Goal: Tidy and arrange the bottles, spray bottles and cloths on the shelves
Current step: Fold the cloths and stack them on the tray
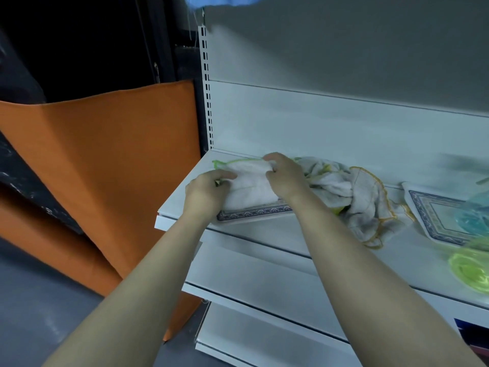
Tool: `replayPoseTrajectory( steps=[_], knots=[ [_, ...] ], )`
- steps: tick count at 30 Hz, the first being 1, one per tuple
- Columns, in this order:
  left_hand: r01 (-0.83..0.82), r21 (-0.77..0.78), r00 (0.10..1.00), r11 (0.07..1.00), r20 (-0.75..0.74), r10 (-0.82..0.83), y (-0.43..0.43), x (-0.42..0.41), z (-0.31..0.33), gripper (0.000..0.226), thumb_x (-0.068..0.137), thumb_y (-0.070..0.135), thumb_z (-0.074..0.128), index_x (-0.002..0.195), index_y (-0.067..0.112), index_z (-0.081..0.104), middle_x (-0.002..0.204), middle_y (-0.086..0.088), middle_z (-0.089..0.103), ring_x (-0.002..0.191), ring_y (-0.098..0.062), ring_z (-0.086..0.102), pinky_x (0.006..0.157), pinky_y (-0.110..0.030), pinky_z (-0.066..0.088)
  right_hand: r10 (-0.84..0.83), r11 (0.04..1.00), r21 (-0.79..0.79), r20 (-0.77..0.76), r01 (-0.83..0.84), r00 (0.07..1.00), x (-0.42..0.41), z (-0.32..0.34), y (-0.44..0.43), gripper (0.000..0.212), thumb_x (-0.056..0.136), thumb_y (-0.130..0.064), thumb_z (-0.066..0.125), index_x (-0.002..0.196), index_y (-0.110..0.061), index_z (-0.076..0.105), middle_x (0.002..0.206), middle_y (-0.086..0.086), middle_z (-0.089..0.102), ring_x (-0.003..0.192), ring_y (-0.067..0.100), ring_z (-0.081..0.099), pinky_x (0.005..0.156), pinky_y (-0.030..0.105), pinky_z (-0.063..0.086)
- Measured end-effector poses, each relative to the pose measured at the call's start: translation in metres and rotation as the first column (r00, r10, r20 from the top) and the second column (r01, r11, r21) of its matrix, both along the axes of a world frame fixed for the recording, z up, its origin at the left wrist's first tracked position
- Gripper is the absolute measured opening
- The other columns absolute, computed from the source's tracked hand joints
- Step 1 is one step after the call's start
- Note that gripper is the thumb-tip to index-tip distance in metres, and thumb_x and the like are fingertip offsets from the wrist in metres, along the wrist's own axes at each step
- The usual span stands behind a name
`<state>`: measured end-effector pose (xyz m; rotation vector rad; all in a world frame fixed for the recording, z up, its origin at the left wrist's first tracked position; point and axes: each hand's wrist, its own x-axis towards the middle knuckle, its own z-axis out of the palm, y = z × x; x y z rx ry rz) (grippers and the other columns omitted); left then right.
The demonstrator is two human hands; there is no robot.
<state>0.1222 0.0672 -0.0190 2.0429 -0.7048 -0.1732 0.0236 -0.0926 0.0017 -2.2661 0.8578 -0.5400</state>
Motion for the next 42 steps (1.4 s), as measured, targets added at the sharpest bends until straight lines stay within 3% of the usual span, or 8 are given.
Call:
replayPoseTrajectory(
  steps=[3,7,13,19,22,30,37,42],
  knots=[
    [-0.046,0.065,0.997,0.997,0.058,0.042,-0.005,0.006,0.002,0.035,0.089,0.019,0.049,0.100,0.046,0.067,0.086,0.012,0.067,0.088,-0.024,0.060,0.087,-0.035,0.045,0.037,0.999,-0.027,-0.003,-0.037,0.999,0.008,-0.001,-0.002,0.043,0.091,-0.001,0.046,0.123,-0.021,0.065,0.090,-0.006,0.063,0.089,0.022,0.056,0.083,0.029,0.046],
    [-0.050,0.432,0.988,0.901,0.155,-0.020,-0.013,0.010,-0.005,0.054,0.092,0.019,0.038,0.140,0.040,0.048,0.118,-0.001,0.066,0.116,-0.027,0.052,0.096,-0.037,0.034,0.047,0.999,-0.012,-0.295,-0.052,0.954,0.014,-0.019,-0.003,0.044,0.093,-0.006,0.048,0.132,-0.024,0.059,0.136,0.007,0.058,0.120,0.026,0.056,0.095,0.028,0.045],
    [-0.212,0.418,0.950,0.883,0.299,0.086,-0.005,0.011,-0.024,0.046,0.096,0.020,0.038,0.138,0.031,0.054,0.137,-0.006,0.051,0.123,-0.032,0.039,0.097,-0.040,0.036,0.055,0.997,-0.026,-0.345,-0.068,0.937,0.018,-0.021,-0.004,0.043,0.093,-0.009,0.051,0.134,-0.021,0.057,0.133,0.012,0.060,0.120,0.029,0.057,0.097,0.032,0.047],
    [-0.174,0.539,0.983,0.824,0.141,0.116,-0.005,0.008,-0.021,0.043,0.082,0.012,0.042,0.118,0.024,0.061,0.122,-0.010,0.054,0.110,-0.034,0.051,0.092,-0.042,0.034,0.057,0.997,-0.032,-0.303,-0.070,0.951,0.018,-0.017,0.002,0.043,0.095,-0.007,0.048,0.137,-0.015,0.056,0.139,0.011,0.056,0.122,0.029,0.055,0.096,0.030,0.044],
    [-0.134,0.473,0.990,0.871,0.105,0.096,-0.004,0.014,-0.024,0.043,0.076,0.006,0.043,0.112,0.021,0.062,0.117,-0.011,0.054,0.090,-0.032,0.049,0.091,-0.043,0.043,0.041,0.997,-0.046,-0.282,-0.056,0.959,0.014,-0.013,0.006,0.036,0.094,-0.012,0.050,0.127,-0.005,0.061,0.129,0.015,0.061,0.115,0.032,0.058,0.096,0.037,0.049],
    [0.067,0.466,0.987,0.882,0.101,-0.129,-0.012,0.064,-0.031,0.057,0.082,0.009,0.046,0.138,0.020,0.055,0.133,-0.011,0.056,0.113,-0.034,0.055,0.092,-0.037,0.048,-0.039,0.953,-0.301,-0.191,-0.021,0.981,-0.010,0.010,0.003,0.026,0.089,-0.011,0.051,0.064,-0.013,0.056,0.072,0.012,0.060,0.078,0.034,0.054,0.064,0.034,0.038],
    [-0.112,0.361,0.962,0.926,0.272,0.010,-0.022,0.068,-0.026,0.046,0.094,0.013,0.042,0.134,0.030,0.056,0.134,-0.010,0.053,0.118,-0.038,0.045,0.096,-0.045,0.041,-0.407,0.783,-0.526,-0.028,0.333,0.913,-0.069,0.015,-0.011,0.038,0.087,-0.016,0.056,0.124,-0.020,0.068,0.129,0.009,0.058,0.122,0.035,0.046,0.090,0.041,0.043],
    [-0.074,0.079,0.891,0.994,0.452,0.030,-0.034,0.018,-0.013,0.048,0.081,-0.002,0.049,0.119,0.019,0.069,0.127,-0.014,0.060,0.114,-0.039,0.045,0.090,-0.044,0.034,-0.574,0.812,-0.319,-0.279,0.489,0.770,-0.112,0.005,-0.028,0.058,0.092,-0.026,0.049,0.148,-0.021,0.035,0.143,0.017,0.042,0.132,0.039,0.035,0.104,0.051,0.038]
  ],
)
